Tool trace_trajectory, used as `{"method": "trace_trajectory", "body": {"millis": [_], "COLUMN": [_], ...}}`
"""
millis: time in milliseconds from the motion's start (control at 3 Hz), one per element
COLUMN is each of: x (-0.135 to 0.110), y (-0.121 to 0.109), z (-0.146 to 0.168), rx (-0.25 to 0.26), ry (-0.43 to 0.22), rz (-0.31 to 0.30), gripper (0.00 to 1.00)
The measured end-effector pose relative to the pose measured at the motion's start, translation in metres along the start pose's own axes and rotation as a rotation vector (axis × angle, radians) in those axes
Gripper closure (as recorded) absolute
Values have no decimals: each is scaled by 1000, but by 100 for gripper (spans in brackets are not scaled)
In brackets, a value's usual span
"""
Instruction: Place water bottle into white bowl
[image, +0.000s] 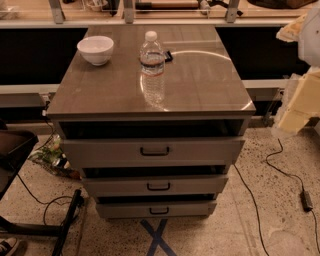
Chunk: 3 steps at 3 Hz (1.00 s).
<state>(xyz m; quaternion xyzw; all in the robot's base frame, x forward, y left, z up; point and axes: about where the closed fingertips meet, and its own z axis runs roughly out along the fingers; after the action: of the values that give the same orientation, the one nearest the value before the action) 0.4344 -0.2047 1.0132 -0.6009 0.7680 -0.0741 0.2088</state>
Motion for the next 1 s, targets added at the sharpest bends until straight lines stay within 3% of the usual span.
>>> {"method": "trace_trajectory", "body": {"millis": [333,667,1000], "x": [0,-6,-12], "y": [0,-16,-46], "z": [0,2,18], "rx": [0,35,77], "ry": [0,-73,-229], "rz": [0,39,139], "gripper": [0,0,0]}}
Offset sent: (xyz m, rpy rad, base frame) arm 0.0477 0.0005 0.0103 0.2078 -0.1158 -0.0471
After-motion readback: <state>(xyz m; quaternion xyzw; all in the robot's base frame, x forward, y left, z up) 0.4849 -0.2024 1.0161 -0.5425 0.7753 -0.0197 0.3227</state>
